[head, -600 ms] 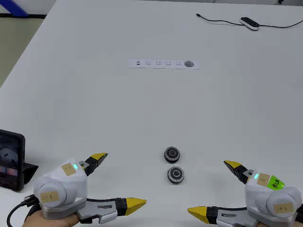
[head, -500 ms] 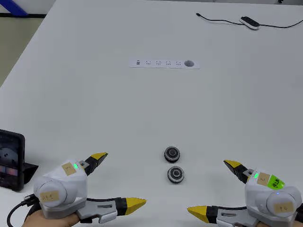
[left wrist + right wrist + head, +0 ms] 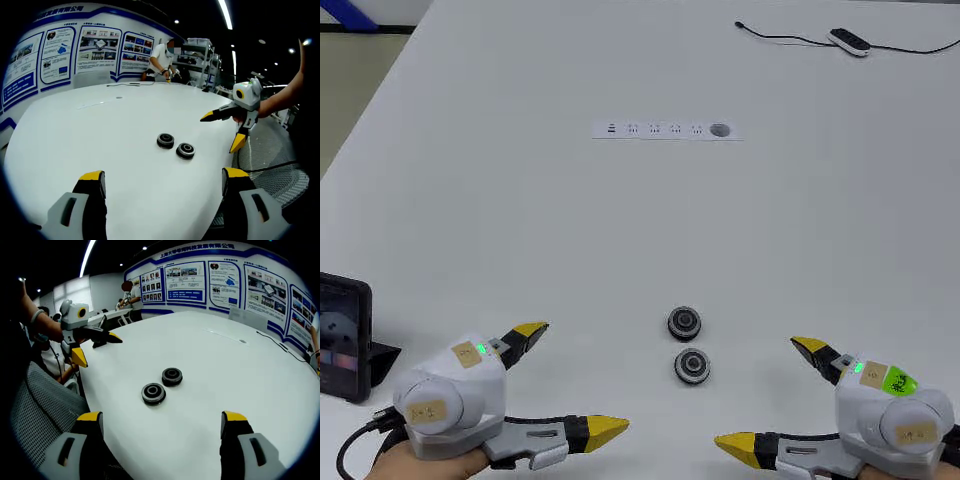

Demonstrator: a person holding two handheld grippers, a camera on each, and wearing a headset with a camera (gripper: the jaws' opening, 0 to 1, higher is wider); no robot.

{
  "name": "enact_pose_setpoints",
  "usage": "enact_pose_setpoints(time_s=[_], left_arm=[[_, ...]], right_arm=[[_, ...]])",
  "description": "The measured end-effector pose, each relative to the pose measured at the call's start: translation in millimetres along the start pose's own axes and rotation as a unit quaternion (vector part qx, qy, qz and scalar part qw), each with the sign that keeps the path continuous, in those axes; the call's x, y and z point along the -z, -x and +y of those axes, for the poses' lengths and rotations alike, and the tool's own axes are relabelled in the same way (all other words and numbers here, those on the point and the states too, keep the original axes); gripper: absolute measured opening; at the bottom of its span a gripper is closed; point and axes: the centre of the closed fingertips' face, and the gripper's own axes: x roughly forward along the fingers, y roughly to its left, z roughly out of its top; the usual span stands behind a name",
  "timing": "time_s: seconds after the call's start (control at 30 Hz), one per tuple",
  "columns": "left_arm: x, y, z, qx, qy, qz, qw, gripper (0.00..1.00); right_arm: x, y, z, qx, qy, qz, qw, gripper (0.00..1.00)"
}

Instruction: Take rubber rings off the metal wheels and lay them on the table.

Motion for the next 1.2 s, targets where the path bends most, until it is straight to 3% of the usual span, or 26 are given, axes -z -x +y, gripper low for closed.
enact_pose_setpoints(time_s=[0.23, 0.67, 1.2], left_arm=[[1.7, -1.9, -0.7, 0.004, -0.005, 0.006, 1.0000, 0.96], [2.4, -8.8, -4.9, 0.015, -0.014, 0.018, 0.9996, 0.85], [-4.9, -23.9, -11.6, 0.036, -0.029, 0.027, 0.9986, 0.73]], right_arm=[[-1.7, -1.7, 1.4, -0.001, -0.009, -0.004, 0.9999, 0.98], [1.2, -8.2, 12.2, -0.020, -0.038, 0.007, 0.9991, 0.78], [-1.8, -12.3, 17.7, -0.031, -0.068, 0.001, 0.9972, 0.66]])
